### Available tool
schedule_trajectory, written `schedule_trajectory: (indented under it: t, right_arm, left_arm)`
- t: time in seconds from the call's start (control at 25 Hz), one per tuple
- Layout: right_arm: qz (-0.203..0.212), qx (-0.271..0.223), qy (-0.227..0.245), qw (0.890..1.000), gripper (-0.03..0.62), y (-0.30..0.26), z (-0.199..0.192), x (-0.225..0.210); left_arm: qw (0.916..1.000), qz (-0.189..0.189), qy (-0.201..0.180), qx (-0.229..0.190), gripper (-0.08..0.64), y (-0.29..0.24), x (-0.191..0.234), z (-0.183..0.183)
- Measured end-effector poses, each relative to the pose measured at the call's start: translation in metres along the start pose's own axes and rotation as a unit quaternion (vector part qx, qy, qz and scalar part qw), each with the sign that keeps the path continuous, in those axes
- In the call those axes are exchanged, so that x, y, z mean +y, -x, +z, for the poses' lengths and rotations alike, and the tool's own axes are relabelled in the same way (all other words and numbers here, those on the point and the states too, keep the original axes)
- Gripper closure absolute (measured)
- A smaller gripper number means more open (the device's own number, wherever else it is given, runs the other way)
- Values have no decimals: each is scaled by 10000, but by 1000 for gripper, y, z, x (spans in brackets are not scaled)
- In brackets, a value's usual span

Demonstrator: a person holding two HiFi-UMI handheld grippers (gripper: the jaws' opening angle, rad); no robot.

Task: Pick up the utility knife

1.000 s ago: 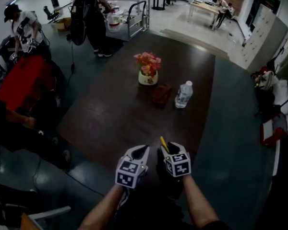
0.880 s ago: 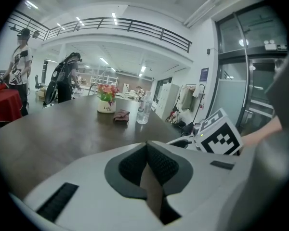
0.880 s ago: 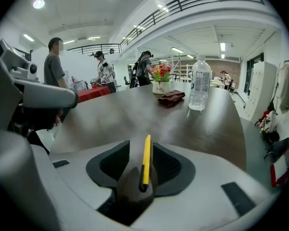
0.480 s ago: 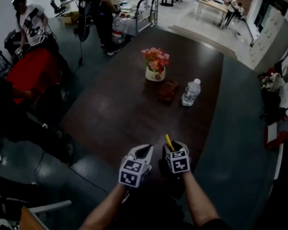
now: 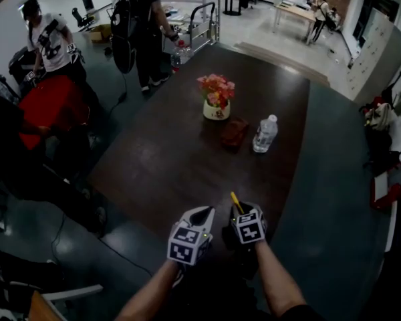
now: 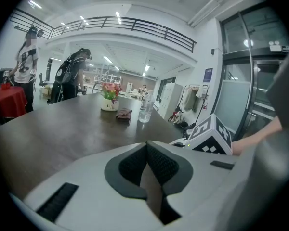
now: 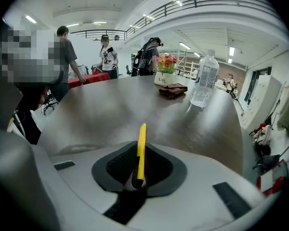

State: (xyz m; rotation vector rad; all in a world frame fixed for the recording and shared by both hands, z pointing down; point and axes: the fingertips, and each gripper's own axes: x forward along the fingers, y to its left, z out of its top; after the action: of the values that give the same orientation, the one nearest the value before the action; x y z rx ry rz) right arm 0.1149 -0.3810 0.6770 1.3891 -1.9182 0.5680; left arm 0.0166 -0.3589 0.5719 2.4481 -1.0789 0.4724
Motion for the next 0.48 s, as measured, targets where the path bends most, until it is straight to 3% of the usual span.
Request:
schedule_trajectory:
  t: [0.2,0.48]
  right_arm:
    - [183,-363,-152,9991,532,16,15,4]
    - [415,-1319,-358,9897,534,68,65,3]
  left_arm:
    - [10000,-26,-46,-54,554,1,-3,4]
    - [9997,-65,-106,-211,554,7,-8,18]
